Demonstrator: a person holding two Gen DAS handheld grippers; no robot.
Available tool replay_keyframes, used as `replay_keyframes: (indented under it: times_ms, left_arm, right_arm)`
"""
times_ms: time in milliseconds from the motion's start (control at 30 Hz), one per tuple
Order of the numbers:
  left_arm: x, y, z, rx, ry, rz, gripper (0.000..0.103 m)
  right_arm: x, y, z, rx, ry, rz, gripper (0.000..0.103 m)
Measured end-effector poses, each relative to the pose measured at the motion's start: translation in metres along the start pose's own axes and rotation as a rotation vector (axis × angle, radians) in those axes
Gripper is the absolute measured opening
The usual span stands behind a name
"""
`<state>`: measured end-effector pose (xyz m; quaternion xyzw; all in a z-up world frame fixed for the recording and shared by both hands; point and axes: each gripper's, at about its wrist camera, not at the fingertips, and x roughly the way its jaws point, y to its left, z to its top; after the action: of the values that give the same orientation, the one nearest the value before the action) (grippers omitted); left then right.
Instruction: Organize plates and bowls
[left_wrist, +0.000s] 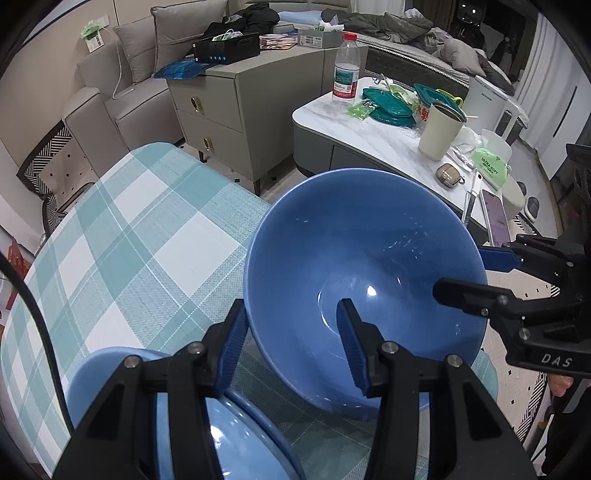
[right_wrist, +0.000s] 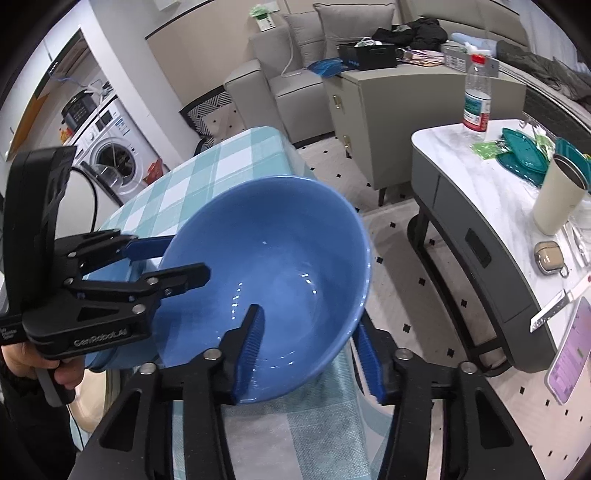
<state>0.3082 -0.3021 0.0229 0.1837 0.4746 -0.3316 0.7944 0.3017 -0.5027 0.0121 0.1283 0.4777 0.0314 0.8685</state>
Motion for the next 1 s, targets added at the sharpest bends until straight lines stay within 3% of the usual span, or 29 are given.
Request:
replay_keyframes:
  times_ms: [200, 400, 1000]
  left_arm:
    - [-0.002, 0.003, 0.001, -0.016, -0.006, 0.013, 0.048]
    - [-0.003, 0.004, 0.001, -0.02, -0.008, 0.01, 0.048]
    - [-0.033, 0.003, 0.004, -0.023, -0.076, 0.007, 0.048]
  right_arm:
    - [0.002, 0.003, 0.0, -0.016, 0.005, -0.021, 0.037]
    - [0.002, 0.002, 0.002, -0.012, -0.005, -0.03, 0.034]
    - [-0.022, 0.011, 0.009, -0.038, -0.059, -0.046, 0.033]
